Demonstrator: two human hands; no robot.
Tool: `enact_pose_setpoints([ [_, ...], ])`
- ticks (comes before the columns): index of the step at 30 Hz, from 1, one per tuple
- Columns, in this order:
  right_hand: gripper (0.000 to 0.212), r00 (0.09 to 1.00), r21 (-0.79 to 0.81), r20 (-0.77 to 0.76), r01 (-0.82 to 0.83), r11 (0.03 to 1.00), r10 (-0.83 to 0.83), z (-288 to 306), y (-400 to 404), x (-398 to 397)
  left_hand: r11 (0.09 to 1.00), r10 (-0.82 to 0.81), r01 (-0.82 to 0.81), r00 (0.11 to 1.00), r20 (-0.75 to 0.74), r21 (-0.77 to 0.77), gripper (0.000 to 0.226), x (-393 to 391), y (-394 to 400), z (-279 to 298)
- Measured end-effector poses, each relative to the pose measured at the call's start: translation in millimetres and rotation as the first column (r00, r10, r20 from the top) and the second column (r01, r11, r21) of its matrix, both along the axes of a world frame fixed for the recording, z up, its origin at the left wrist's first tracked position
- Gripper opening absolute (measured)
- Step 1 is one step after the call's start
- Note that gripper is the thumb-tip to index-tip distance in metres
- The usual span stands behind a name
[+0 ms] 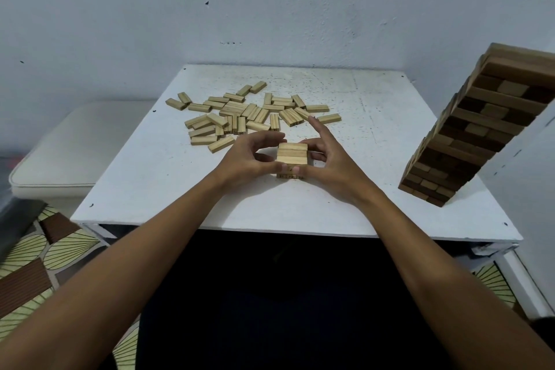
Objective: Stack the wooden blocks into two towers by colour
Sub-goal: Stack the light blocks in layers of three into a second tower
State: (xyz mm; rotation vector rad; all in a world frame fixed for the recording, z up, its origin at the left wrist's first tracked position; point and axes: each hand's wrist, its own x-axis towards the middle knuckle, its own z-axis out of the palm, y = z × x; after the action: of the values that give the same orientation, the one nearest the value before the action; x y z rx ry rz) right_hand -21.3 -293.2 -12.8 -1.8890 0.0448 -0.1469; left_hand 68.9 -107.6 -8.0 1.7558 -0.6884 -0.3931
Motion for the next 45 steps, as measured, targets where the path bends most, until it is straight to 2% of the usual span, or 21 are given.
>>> enact_pose_setpoints([
  [5,0.095,1.0,-0.029,0.0,0.003,1.0,-0.003,-2.5,-0.4,1.6,1.0,0.005,-0.005,1.0,0.003,-0.009,0.071,-1.5,-0.5,-0.1],
  [7,0.087,0.999,0.05,-0.033,0.029,0.998,-0.028,-1.3,1.5,2.9,0.998,0.04,-0.04,0.999,0.003,-0.039,0.071,-3.5,-1.1,-0.4],
  [10,0.066,0.99,0.182,-0.057,0.137,0.974,-0.129,6.5,8.4,4.7,0.975,0.141,-0.162,0.98,-0.14,-0.154,0.053,-11.5,-5.7,2.2],
  [13,0.059,0.965,0.408,-0.069,0.257,0.876,-0.251,10.2,20.5,3.4,0.92,0.206,-0.296,0.922,-0.328,-0.255,0.035,-24.6,-15.7,4.8],
  [17,0.062,0.939,0.538,-0.069,0.319,0.78,-0.336,8.8,39.5,-0.9,0.876,0.204,-0.362,0.876,-0.437,-0.317,0.055,-42.3,-29.0,5.0],
  [19,0.064,0.936,0.556,-0.06,0.32,0.767,-0.347,4.9,46.6,0.2,0.864,0.194,-0.372,0.868,-0.456,-0.34,0.058,-48.3,-35.2,3.5],
  [20,0.072,0.936,0.556,-0.067,0.322,0.766,-0.345,3.0,50.1,1.0,0.861,0.2,-0.379,0.865,-0.46,-0.339,0.058,-50.5,-37.6,2.4],
  [23,0.13,0.943,0.527,-0.098,0.319,0.787,-0.317,0.0,58.0,2.1,0.86,0.235,-0.392,0.872,-0.429,-0.327,0.055,-52.9,-42.2,-2.7],
  [27,0.144,0.941,0.502,-0.108,0.329,0.8,-0.32,-2.1,61.8,5.5,0.874,0.256,-0.388,0.88,-0.4,-0.293,0.058,-55.9,-44.8,-2.3],
  [29,0.14,0.942,0.497,-0.098,0.327,0.804,-0.322,-1.9,63.2,5.3,0.881,0.259,-0.377,0.89,-0.376,-0.285,0.059,-59.3,-45.9,1.0],
  [32,0.105,0.94,0.489,-0.073,0.326,0.809,-0.334,0.5,65.0,1.9,0.886,0.257,-0.367,0.898,-0.358,-0.284,0.059,-62.3,-46.7,4.0],
  [34,0.094,0.942,0.477,-0.06,0.319,0.819,-0.331,1.4,64.8,0.3,0.884,0.261,-0.371,0.896,-0.358,-0.285,0.059,-63.2,-46.7,4.5],
  [45,0.098,0.949,0.455,-0.086,0.308,0.836,-0.303,1.3,65.9,2.4,0.898,0.261,-0.358,0.902,-0.345,-0.256,0.06,-62.1,-46.4,1.5],
])
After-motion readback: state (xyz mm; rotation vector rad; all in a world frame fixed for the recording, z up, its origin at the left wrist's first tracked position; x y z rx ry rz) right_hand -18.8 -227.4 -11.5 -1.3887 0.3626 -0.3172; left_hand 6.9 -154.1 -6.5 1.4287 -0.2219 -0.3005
